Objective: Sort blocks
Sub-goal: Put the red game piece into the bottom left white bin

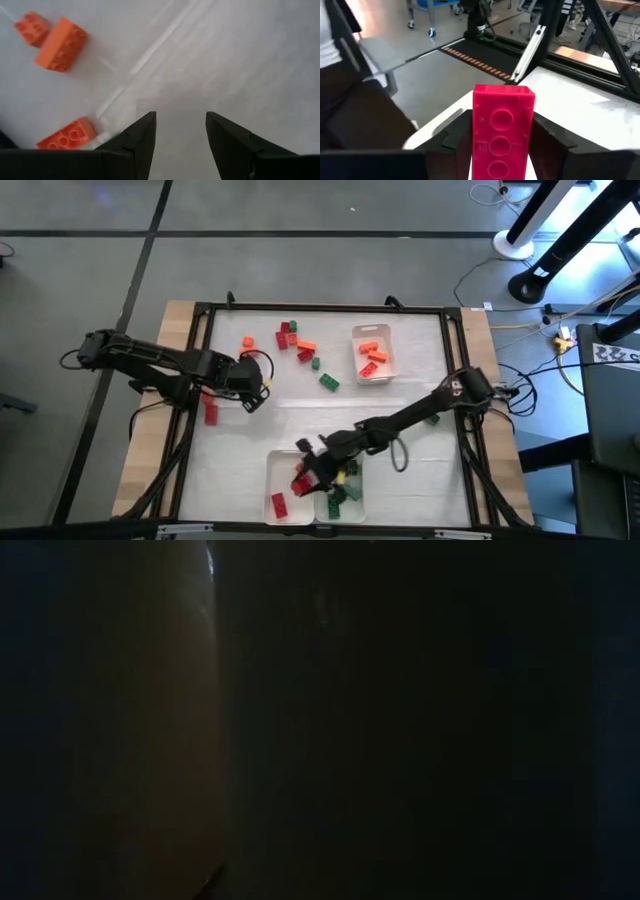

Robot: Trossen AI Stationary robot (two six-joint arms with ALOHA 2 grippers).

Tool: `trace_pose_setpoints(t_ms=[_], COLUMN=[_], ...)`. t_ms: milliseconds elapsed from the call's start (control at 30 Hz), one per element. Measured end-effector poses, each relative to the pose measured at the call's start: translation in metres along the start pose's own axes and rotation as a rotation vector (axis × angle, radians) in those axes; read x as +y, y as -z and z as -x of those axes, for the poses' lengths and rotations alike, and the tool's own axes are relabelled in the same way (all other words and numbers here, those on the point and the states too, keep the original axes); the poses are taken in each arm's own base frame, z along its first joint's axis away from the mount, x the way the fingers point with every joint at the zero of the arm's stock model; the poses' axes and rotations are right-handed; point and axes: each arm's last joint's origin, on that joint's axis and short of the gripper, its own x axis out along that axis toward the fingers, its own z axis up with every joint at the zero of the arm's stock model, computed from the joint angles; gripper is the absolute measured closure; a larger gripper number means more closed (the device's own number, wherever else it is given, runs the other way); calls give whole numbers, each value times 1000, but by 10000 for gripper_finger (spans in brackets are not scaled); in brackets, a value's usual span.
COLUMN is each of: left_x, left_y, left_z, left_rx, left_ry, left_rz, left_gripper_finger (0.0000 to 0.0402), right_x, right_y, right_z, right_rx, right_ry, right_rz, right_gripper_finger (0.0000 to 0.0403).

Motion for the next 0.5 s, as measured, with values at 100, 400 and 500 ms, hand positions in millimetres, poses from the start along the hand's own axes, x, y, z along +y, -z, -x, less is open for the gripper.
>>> trace_pose_setpoints(t_ms=[100, 400, 500], left_x=[5, 21, 26], left_y=[-5, -18, -22], left_z=[-2, -8, -9], left_rx=[-11, -15, -14], left_ry=[-28, -73, -85], left_rz=[55, 136, 134], left_gripper_finger=[240, 240, 240], right_x=[-10, -20, -19], right_y=[6, 15, 15], right_z=[-9, -15, -15], right_rx=[21, 63, 59], right_ry=[14, 104, 108], right_rz=[-10, -21, -20], right_gripper_finger=[246, 245, 244])
